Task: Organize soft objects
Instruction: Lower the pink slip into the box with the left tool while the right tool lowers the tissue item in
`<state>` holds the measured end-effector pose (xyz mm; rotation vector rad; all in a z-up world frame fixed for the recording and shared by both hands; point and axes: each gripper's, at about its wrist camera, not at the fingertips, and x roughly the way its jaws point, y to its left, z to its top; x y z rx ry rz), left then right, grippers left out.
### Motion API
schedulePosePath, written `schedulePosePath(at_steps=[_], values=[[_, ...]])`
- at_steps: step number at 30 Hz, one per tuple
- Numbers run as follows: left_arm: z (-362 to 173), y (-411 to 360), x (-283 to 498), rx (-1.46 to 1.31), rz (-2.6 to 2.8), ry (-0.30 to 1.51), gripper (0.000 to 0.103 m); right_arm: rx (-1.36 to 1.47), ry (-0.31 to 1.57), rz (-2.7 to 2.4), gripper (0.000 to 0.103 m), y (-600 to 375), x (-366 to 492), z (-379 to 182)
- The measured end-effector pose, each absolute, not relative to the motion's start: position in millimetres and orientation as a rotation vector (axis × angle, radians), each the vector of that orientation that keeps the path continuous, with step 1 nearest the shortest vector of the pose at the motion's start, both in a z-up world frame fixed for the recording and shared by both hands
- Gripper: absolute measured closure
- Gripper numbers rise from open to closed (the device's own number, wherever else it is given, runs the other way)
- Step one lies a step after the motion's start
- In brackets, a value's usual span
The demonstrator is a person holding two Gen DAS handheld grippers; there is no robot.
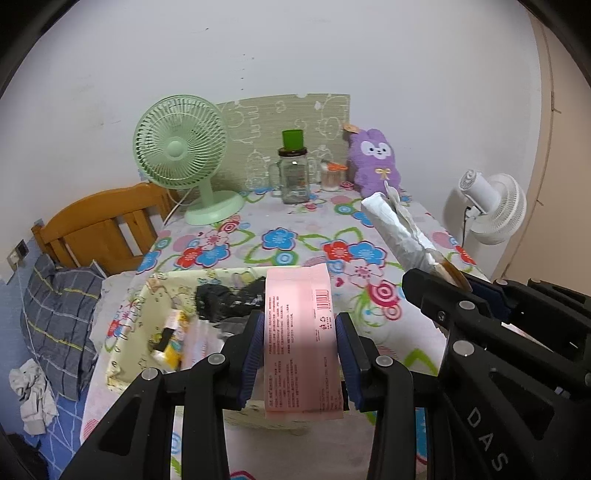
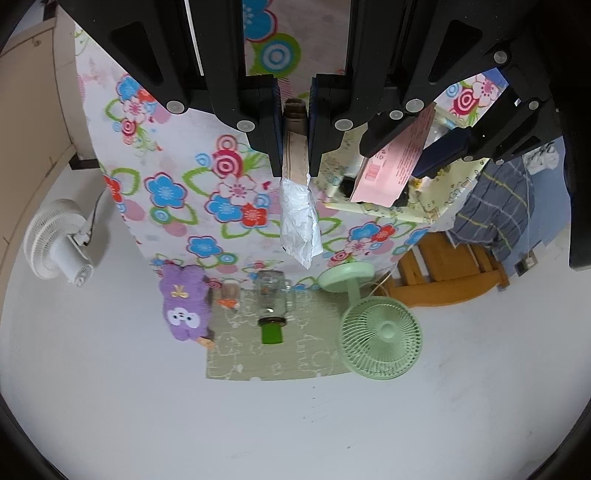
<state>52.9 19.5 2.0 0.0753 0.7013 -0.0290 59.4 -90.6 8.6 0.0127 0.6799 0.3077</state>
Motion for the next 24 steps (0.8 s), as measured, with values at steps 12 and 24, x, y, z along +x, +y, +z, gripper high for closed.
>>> schedulePosePath(at_steps=[12, 24], values=[[-7, 62, 77, 0.063, 0.004, 0.714, 0.063, 0.001, 0.711, 0.382, 0.089, -45, 84, 0], [-36, 97, 104, 0.036, 0.028, 0.769, 0.063, -0.015, 0.769, 0.443, 0.089, -6, 111, -24]])
